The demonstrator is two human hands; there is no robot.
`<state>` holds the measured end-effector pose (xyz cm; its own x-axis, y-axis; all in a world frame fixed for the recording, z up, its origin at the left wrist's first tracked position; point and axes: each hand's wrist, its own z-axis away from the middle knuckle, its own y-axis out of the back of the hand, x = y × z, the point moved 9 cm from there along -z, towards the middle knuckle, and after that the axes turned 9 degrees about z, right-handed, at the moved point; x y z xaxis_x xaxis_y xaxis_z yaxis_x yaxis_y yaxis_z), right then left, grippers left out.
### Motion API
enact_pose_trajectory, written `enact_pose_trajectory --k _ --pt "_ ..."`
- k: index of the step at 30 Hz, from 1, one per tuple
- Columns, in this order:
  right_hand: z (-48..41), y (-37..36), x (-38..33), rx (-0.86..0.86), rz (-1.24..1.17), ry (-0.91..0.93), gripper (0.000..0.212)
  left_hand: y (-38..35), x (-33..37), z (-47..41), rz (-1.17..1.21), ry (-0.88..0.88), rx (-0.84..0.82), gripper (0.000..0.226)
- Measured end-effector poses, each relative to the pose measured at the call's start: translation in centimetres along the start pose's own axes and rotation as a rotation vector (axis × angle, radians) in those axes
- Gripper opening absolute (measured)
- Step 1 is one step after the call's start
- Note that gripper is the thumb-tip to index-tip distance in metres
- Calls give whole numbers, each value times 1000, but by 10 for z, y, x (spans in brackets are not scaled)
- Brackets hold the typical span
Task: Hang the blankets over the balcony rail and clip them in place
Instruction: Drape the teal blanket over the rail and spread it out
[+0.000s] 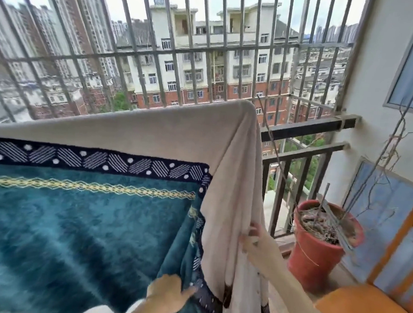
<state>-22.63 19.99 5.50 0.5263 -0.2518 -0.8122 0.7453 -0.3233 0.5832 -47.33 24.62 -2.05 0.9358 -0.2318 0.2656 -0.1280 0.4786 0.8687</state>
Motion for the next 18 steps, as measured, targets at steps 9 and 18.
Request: enact_pose_trajectory --k 9,18 --pt "-55 75 -67 271 9 88 18 262 139 124 151 -876 1137 19" --pt "-49 170 -70 577 53 98 25 383 167 93 28 -680 999 36"
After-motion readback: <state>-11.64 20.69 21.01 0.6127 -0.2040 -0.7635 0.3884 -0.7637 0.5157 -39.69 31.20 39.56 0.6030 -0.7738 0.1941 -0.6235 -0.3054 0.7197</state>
